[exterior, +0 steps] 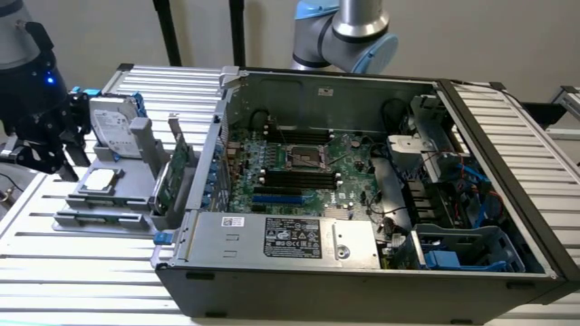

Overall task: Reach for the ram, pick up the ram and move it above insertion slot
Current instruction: 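Pick up the ram and move it above insertion slot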

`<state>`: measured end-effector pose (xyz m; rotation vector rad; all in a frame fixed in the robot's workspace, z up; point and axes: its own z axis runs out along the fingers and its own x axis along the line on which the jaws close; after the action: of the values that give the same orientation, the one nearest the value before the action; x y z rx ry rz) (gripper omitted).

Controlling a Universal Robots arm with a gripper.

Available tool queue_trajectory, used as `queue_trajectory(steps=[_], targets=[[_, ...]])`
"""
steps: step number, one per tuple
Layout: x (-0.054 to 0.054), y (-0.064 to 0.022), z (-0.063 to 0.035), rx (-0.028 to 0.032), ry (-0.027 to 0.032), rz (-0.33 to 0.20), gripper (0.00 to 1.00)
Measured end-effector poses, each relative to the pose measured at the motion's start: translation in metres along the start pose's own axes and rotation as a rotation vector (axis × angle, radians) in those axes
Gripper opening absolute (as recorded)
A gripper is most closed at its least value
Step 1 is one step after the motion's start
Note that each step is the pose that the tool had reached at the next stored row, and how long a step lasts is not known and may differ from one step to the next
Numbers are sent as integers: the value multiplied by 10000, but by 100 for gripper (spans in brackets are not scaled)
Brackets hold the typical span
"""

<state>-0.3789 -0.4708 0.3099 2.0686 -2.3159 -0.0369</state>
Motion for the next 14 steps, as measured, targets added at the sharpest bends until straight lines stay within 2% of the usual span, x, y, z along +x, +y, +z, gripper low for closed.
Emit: queue_trajectory(steps=[14], targets=[[-2,-4,255,3,6,-166,36]])
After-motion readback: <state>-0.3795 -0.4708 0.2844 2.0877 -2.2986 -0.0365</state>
